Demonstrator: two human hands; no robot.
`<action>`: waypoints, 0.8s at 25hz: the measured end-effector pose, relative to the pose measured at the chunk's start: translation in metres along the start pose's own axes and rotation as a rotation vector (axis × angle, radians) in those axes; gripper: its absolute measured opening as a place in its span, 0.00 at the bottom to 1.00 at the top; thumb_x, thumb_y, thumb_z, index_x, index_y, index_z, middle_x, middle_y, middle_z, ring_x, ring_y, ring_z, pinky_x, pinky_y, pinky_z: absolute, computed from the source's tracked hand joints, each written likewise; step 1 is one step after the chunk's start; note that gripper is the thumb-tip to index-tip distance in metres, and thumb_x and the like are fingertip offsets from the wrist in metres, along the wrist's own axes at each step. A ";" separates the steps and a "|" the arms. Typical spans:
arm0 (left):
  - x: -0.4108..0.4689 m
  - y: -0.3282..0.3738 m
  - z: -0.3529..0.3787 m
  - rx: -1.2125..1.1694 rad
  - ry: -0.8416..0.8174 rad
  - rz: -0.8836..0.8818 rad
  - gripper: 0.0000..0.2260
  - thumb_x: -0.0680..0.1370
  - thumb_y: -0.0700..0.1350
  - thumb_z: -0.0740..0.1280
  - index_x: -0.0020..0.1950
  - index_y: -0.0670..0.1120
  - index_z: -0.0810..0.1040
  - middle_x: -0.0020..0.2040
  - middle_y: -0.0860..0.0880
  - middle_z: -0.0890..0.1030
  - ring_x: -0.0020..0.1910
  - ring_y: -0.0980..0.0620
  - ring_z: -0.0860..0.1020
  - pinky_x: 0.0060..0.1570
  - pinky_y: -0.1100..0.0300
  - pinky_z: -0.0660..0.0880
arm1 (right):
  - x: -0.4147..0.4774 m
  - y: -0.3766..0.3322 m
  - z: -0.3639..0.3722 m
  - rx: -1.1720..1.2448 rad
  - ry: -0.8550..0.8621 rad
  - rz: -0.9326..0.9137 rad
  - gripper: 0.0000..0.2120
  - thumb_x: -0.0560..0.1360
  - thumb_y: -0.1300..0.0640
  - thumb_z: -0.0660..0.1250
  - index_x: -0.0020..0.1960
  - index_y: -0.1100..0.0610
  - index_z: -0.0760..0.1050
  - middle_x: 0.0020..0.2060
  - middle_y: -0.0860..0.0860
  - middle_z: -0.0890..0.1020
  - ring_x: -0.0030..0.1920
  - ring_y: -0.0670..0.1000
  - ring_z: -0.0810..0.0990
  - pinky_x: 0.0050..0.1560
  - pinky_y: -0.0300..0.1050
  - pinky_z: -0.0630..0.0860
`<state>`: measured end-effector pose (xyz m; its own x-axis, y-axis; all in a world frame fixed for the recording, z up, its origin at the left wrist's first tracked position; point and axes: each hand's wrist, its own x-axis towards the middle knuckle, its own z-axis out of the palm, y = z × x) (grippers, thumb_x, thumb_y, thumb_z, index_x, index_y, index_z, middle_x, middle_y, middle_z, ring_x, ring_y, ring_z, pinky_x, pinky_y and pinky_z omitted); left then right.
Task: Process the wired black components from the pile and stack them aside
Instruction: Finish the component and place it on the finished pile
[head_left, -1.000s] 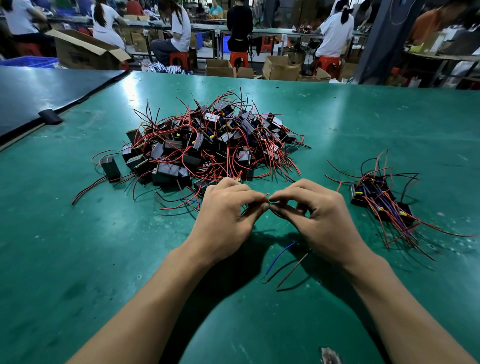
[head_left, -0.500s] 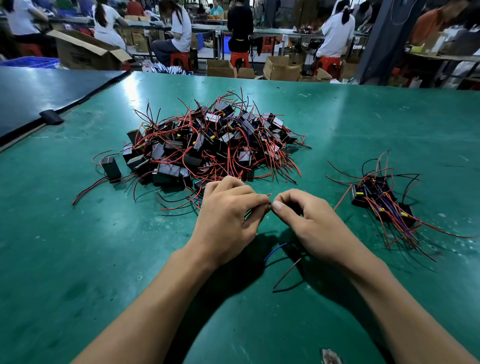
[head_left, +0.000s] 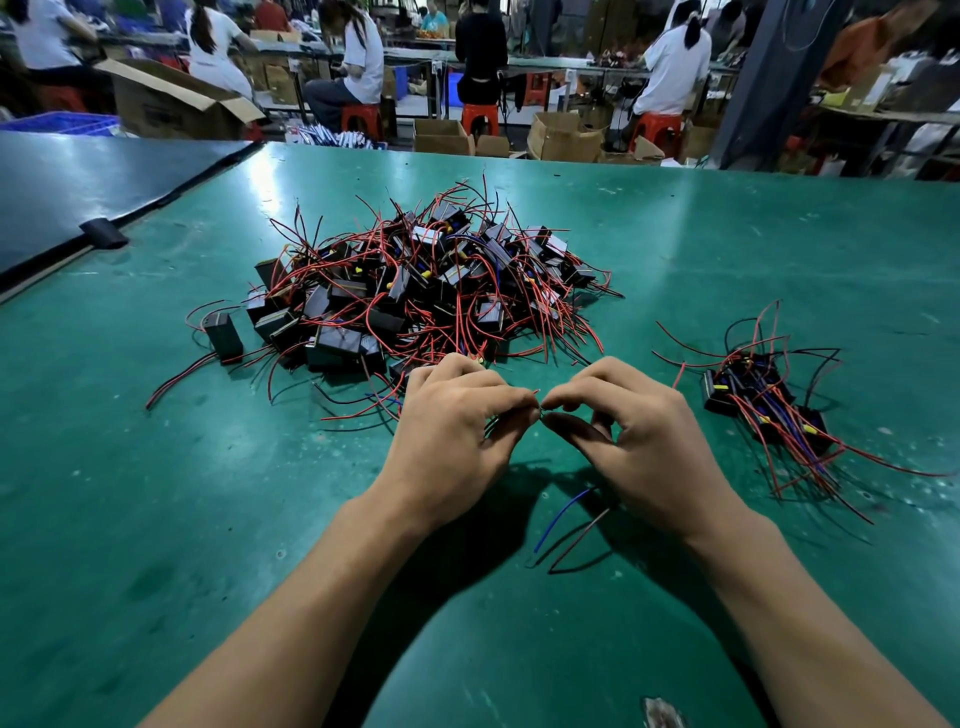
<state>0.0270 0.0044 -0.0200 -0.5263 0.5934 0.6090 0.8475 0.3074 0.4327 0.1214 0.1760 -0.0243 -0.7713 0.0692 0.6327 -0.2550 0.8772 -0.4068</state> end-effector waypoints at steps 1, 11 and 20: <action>0.000 0.000 0.000 -0.001 -0.002 0.000 0.08 0.76 0.51 0.68 0.48 0.51 0.86 0.39 0.57 0.82 0.45 0.49 0.73 0.46 0.56 0.60 | 0.000 0.000 0.000 -0.003 0.000 -0.010 0.05 0.75 0.54 0.74 0.51 0.50 0.83 0.44 0.45 0.79 0.34 0.43 0.72 0.35 0.53 0.77; -0.001 0.005 0.002 0.039 0.063 0.023 0.06 0.74 0.49 0.70 0.44 0.50 0.86 0.37 0.56 0.82 0.43 0.48 0.75 0.46 0.52 0.67 | 0.002 -0.014 0.008 0.141 -0.020 0.324 0.05 0.76 0.53 0.70 0.42 0.49 0.78 0.36 0.42 0.78 0.37 0.44 0.76 0.41 0.43 0.73; 0.001 0.000 0.003 -0.184 0.004 -0.109 0.04 0.74 0.46 0.73 0.46 0.47 0.86 0.41 0.54 0.84 0.43 0.55 0.79 0.49 0.57 0.75 | 0.009 0.001 -0.017 0.139 0.192 0.538 0.04 0.77 0.54 0.71 0.44 0.51 0.81 0.38 0.42 0.83 0.37 0.39 0.77 0.41 0.27 0.70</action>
<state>0.0266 0.0072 -0.0214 -0.6148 0.5609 0.5544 0.7587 0.2288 0.6100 0.1239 0.1854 -0.0082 -0.6977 0.5832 0.4160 0.0586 0.6253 -0.7782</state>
